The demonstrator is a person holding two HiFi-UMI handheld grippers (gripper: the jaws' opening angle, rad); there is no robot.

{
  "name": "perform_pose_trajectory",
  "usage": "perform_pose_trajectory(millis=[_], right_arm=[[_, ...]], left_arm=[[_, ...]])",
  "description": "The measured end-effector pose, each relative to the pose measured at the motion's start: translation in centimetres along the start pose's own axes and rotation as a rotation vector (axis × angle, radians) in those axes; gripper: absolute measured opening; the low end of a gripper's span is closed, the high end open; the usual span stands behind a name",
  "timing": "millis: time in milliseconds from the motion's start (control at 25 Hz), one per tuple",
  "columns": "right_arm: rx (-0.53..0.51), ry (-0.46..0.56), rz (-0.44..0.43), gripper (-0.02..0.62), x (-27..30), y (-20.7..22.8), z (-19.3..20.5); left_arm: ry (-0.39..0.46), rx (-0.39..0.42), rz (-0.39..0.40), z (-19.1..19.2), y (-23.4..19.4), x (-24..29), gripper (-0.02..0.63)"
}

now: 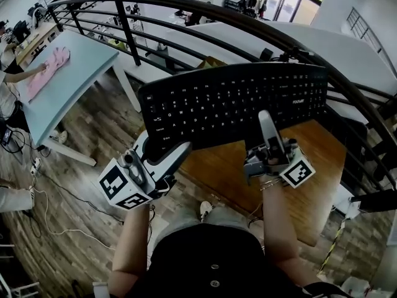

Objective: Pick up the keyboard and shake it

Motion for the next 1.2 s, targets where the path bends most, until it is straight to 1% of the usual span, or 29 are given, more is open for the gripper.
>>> perform_pose_trajectory(millis=[240,400,480,640,720,800,920,960,1080,1120,1200], right_arm=[[0.018,-0.063,0.089,0.141,0.0,0.1,0.1],[0.035,-0.114,0.144,0.141,-0.1,0.0,0.2],[0.046,-0.134,0.173,0.143,-0.3,0.6,0.7],[0.078,-0.176,0.237,0.143,-1.3,3.3,2.1],[0.095,-0.199,0.268,0.143,-1.9,3.4,2.3],[0.107,-0.223,0.303,0.143,-2.3,1.9,1.9],[0.102,-0.257,0.357,0.144,-1.8,-2.5,-1.9],[0.104,-0.268,0.376,0.144,-1.5,-3.3,-2.9],[0.132,-0.299,0.435,0.144,-0.6,-2.9,-2.7],[0.136,-0.311,0.457,0.143,-0.1,-3.7,-2.9],[0.123,-0.341,0.510,0.143,1.3,-7.3,-5.1]], left_arm=[[0.001,-0.088,-0.047,0.2,0.0,-0.1,0.164],[-0.020,-0.151,-0.080,0.3,0.3,-0.2,0.166],[-0.027,-0.177,-0.094,1.1,0.0,-0.5,0.167],[-0.040,-0.235,-0.125,3.9,-0.5,-1.1,0.170],[-0.056,-0.268,-0.140,4.2,-0.1,-1.1,0.172],[-0.066,-0.304,-0.155,3.2,1.1,-0.9,0.174],[-0.043,-0.361,-0.168,-1.0,3.0,1.5,0.175],[-0.038,-0.380,-0.172,-2.0,3.1,2.3,0.175],[-0.049,-0.436,-0.198,-2.4,2.2,2.2,0.178],[-0.047,-0.459,-0.205,-3.3,2.2,2.2,0.178],[-0.023,-0.509,-0.213,-7.1,2.9,3.1,0.179]])
Point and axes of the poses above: the fingertips, and each gripper's own axes: x forward along the fingers, y to its right, z out of its underside, the point moved 4 cm from there along -x, backward along the fingers, and after that the axes turned 15 degrees about z, right-handed, at the moved point
